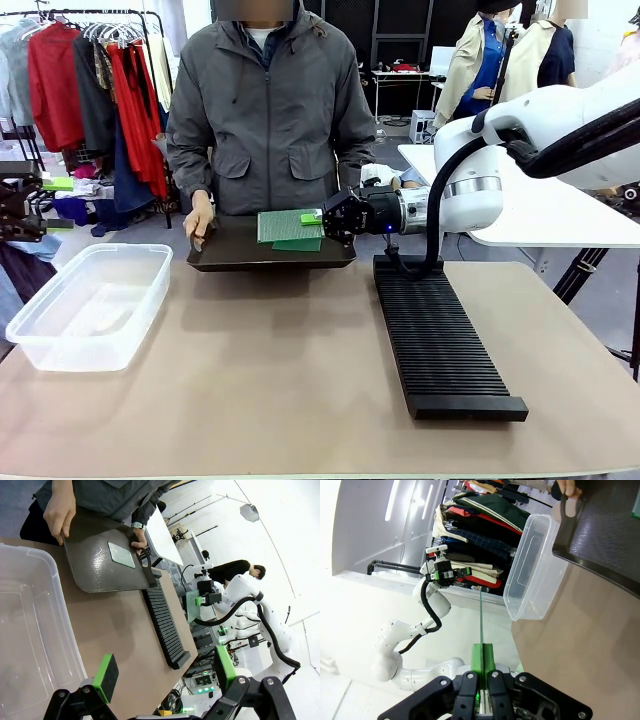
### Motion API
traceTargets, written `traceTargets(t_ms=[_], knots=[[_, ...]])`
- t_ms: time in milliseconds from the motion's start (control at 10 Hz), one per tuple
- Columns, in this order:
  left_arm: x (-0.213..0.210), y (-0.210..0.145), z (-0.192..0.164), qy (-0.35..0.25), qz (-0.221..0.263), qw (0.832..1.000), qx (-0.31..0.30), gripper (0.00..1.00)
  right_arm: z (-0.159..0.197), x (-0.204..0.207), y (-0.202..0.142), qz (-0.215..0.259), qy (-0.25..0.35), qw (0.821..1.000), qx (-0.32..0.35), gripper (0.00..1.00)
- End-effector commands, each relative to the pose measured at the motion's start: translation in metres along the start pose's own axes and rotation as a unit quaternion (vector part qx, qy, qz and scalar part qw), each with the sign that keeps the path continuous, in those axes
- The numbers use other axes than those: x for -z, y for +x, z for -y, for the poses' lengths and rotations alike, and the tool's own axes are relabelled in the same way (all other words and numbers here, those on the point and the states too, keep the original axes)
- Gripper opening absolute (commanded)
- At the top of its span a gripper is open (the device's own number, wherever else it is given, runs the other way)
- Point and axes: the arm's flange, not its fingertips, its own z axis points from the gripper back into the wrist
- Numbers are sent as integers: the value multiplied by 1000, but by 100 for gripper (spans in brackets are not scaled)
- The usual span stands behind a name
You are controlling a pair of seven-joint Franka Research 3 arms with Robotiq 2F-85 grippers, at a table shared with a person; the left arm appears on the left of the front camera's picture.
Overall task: Sort PCBs into racks and boxes based on the side picked up.
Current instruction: If the short side of the Blank PCB is picked up, insert it into the PCB Rack ; if the long side is picked up, place it in the Organizing box.
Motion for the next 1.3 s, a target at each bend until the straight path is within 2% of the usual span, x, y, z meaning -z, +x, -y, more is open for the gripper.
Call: traceTargets(t_ms=[0, 400, 600, 900, 1100, 1200], knots=[[-2, 1, 2, 1, -3, 1000, -2, 100, 1, -13, 8, -8, 23, 998, -53, 0], [-2, 1, 2, 1, -3, 1000, -2, 100, 3, -66, 9, 21, 17, 993, -116, 0], [-2, 1, 2, 1, -3, 1000, -2, 100, 6, -100, 10, 34, 18, 984, -173, 0], [-2, 1, 2, 1, -3, 1000, -2, 100, 6, -145, 10, 20, 21, 969, -244, 0], [-2, 1, 2, 1, -3, 1000, -2, 100, 15, -173, 11, -19, 35, 966, -256, 0], [-2, 1, 2, 1, -3, 1000, -2, 100, 20, -185, 12, -22, 38, 965, -260, 0]])
